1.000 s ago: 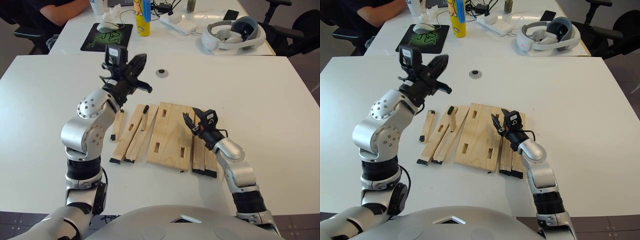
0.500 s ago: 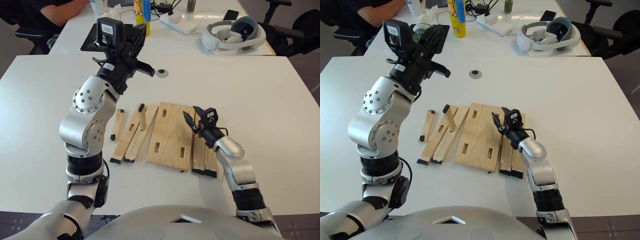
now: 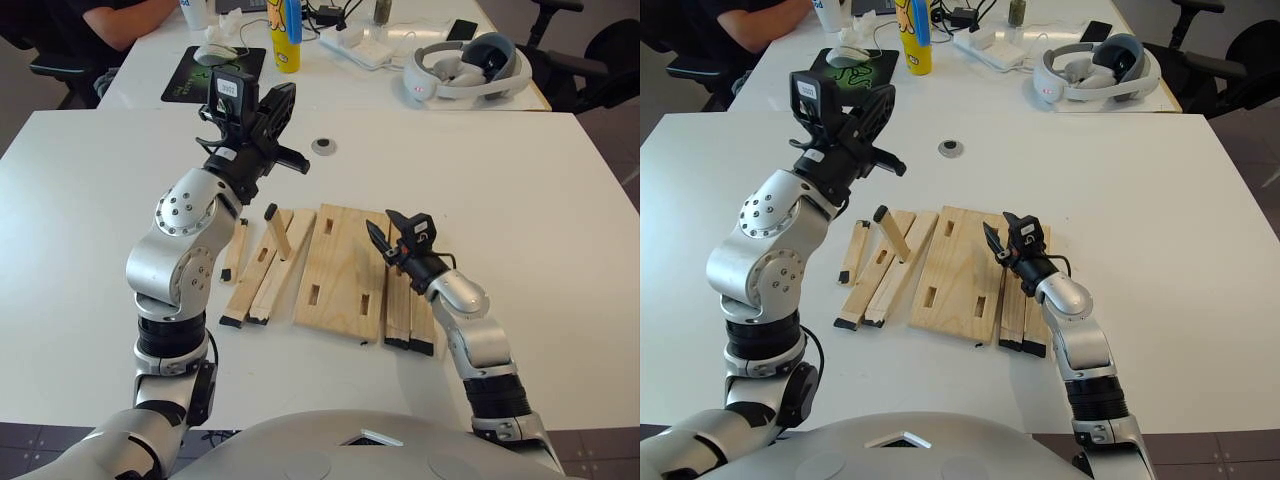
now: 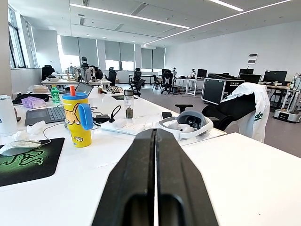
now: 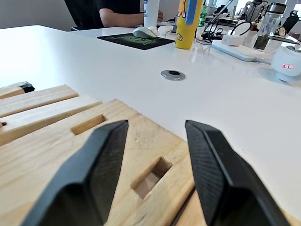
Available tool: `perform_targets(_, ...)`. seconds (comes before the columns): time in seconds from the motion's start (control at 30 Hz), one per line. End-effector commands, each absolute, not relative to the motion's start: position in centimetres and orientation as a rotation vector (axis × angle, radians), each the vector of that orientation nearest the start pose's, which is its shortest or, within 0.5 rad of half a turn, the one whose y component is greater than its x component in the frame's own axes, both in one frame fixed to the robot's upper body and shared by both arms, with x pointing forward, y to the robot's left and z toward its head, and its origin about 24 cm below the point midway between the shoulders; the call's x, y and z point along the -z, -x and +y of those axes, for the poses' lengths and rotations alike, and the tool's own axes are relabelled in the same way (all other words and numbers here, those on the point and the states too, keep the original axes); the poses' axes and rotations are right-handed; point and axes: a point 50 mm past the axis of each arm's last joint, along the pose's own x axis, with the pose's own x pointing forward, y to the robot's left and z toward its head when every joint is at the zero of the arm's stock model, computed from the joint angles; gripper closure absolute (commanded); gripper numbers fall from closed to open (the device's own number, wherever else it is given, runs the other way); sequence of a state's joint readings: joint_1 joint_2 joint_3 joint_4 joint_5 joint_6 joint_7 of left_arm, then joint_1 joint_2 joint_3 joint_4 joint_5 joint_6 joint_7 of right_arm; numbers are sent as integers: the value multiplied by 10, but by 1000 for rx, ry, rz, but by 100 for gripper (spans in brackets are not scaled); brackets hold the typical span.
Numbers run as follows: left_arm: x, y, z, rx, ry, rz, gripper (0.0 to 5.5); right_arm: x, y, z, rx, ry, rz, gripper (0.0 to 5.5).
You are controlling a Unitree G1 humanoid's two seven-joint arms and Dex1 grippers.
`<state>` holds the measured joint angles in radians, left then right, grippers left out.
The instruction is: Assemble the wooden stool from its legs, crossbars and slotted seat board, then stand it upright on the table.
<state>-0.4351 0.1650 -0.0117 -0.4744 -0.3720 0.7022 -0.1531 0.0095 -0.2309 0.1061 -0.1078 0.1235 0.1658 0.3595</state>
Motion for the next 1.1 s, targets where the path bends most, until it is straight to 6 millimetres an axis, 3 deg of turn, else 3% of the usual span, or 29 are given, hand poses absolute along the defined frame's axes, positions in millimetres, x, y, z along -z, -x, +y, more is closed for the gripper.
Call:
perform_targets(0.03,-189,-279,109,501,74,-136,546,-50,-246,-146,-477,112,95,327)
perform_targets(1.1,-186,-276,105,517,89,-106,546,-51,-244,-145,-483,109,99,327)
